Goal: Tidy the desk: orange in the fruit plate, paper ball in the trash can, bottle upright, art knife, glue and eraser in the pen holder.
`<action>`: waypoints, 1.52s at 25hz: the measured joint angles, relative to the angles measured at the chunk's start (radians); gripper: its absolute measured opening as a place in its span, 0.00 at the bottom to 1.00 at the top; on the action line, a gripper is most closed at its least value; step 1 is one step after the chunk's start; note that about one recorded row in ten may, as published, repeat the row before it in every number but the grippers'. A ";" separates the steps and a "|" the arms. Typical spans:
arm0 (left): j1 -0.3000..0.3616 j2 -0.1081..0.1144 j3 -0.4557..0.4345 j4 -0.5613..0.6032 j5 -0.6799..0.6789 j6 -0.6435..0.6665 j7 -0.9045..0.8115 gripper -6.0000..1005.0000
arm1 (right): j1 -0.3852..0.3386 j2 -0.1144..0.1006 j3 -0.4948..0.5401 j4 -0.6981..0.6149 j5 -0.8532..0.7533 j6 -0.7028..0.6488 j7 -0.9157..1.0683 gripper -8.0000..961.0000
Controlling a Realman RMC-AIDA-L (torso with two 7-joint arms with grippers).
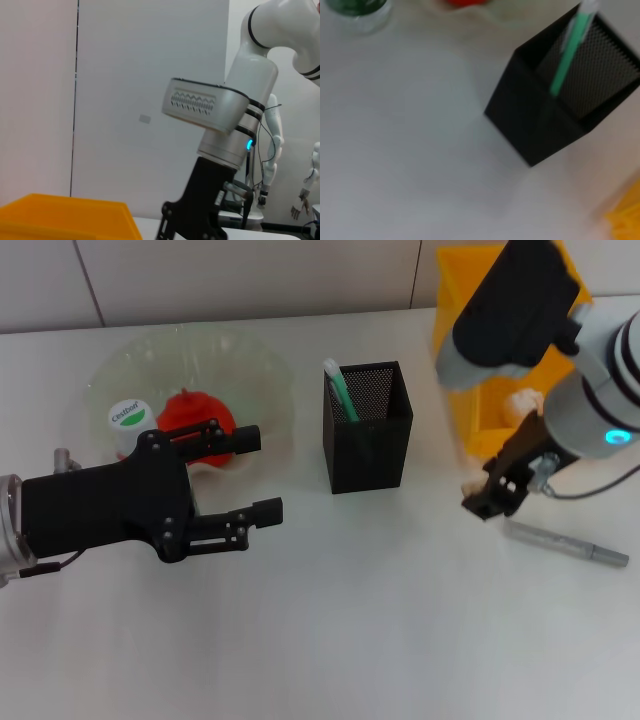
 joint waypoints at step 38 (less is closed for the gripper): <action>-0.011 -0.001 -0.001 -0.006 0.000 -0.007 0.022 0.79 | 0.030 0.005 -0.034 0.173 0.126 0.553 -0.023 0.47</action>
